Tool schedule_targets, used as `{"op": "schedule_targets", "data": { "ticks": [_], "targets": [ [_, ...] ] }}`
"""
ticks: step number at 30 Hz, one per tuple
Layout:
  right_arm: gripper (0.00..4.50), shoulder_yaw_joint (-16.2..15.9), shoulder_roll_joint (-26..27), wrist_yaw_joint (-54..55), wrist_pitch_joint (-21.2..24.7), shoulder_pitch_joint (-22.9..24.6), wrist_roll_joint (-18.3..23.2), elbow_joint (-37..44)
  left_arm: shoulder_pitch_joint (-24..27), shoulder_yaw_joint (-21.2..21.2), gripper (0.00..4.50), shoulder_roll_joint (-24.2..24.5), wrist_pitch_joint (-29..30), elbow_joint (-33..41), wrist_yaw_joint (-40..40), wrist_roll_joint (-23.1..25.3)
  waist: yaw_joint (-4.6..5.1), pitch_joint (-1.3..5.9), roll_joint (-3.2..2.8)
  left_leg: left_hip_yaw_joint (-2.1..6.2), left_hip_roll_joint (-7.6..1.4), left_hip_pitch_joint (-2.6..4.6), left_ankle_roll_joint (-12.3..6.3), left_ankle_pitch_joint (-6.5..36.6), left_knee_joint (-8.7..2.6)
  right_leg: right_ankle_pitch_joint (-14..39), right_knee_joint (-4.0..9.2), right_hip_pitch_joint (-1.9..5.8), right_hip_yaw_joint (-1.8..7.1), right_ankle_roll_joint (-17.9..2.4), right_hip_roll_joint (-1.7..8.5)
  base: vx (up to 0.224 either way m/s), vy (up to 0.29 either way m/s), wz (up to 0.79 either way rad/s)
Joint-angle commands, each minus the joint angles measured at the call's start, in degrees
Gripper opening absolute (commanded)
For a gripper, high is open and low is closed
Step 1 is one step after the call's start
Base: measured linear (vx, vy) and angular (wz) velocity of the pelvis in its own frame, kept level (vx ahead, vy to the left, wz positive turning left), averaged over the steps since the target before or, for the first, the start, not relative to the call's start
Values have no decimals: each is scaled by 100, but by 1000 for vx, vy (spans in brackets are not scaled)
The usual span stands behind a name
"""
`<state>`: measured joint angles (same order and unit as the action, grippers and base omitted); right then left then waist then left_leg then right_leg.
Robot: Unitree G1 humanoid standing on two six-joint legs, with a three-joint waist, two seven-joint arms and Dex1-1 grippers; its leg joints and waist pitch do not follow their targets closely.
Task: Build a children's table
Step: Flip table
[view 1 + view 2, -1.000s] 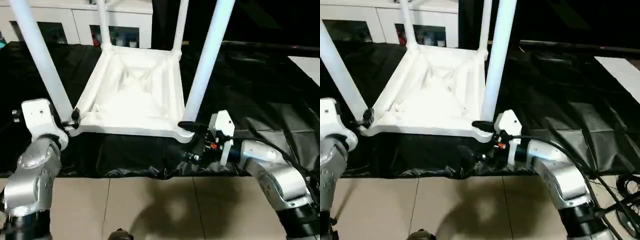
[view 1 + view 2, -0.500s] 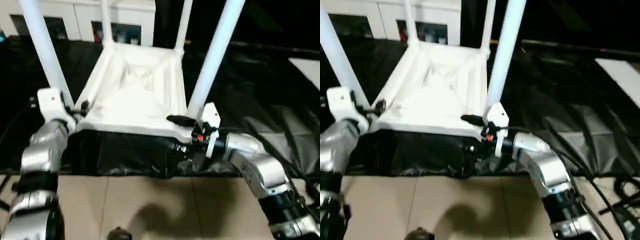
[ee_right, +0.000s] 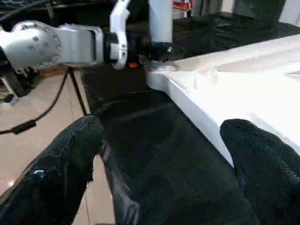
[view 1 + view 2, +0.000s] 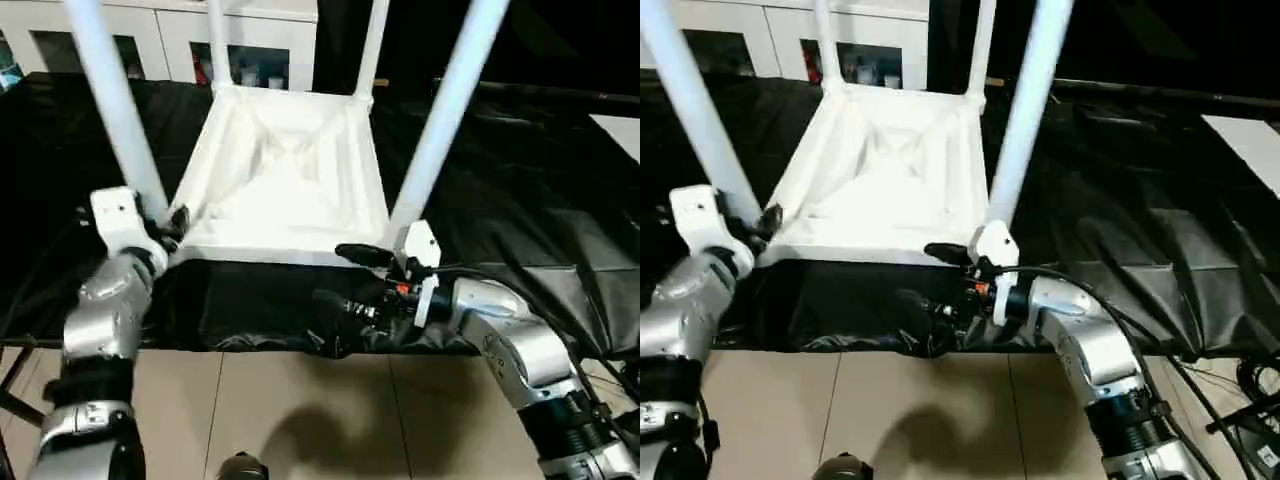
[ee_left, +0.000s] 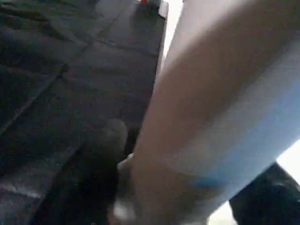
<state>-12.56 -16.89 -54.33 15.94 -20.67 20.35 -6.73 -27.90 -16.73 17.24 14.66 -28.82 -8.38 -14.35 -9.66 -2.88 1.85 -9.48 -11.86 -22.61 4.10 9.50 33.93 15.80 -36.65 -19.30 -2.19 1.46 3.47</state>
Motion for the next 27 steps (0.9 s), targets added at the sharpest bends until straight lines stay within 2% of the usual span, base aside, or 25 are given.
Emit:
{"op": "schedule_targets", "data": {
  "ticks": [1,6,8,9,12,13,17,20,23,24,27],
  "targets": [
    [450,-26,-10,-42,-58,-150,-5,-68,38,70,293,-96,78,94,25,3,33,384,-82,85,-176,209,240,880,-423,-1193,351,81,173,-933,430,0,0,0],
    [450,-14,15,-55,-85,-165,-38,-121,85,-6,259,-201,180,288,82,-101,30,390,-79,79,-166,196,220,748,-408,-1352,335,88,178,-915,425,0,0,0],
    [450,-7,26,-72,-98,-161,-50,-134,86,-32,254,-227,185,310,93,-139,24,404,-74,75,-156,189,187,604,-389,-1575,316,93,173,-897,412,0,0,0],
    [450,-4,36,-80,-97,-135,-45,-119,79,-126,254,-319,284,407,121,-304,21,417,-95,76,-152,181,178,517,-374,-1716,294,97,172,-895,414,0,0,0],
    [450,18,53,-63,1,-49,32,-44,37,-525,244,-709,674,853,386,-950,21,451,-85,68,-155,169,146,323,-334,-2154,244,89,156,-962,387,0,0,0],
    [450,17,46,-62,30,-21,49,-15,38,-617,244,-836,764,996,457,-1128,15,427,-68,54,-139,151,116,407,-334,-2132,253,84,156,-1054,389,0,0,0],
    [450,27,2,25,284,118,104,146,72,-809,244,-1300,1102,1633,755,-1740,-5,420,-53,51,-133,136,55,420,-324,-1998,271,102,166,-1159,401,0,0,0],
    [450,233,129,451,362,150,78,68,146,-758,239,-1538,1269,2066,945,-1870,6,402,-37,45,-135,122,55,411,-334,-1898,288,106,172,-1164,405,0,0,0],
    [450,564,420,1041,369,124,108,-175,237,-686,229,-1761,1464,2468,1048,-1826,35,405,-41,55,-143,135,78,390,-345,-1772,299,104,172,-1069,396,0,0,0],
    [450,564,420,1041,369,124,108,-175,237,-686,225,-1761,1464,2468,1048,-1826,46,396,-38,51,-145,148,96,435,-347,-1705,313,93,174,-1059,385,0,0,0],
    [450,1041,956,1593,228,67,468,-458,341,-524,222,-1923,1665,2815,1198,-1816,64,412,-36,54,-142,142,81,357,-339,-1829,289,106,175,-1027,382,0,0,0]
  ]
}}
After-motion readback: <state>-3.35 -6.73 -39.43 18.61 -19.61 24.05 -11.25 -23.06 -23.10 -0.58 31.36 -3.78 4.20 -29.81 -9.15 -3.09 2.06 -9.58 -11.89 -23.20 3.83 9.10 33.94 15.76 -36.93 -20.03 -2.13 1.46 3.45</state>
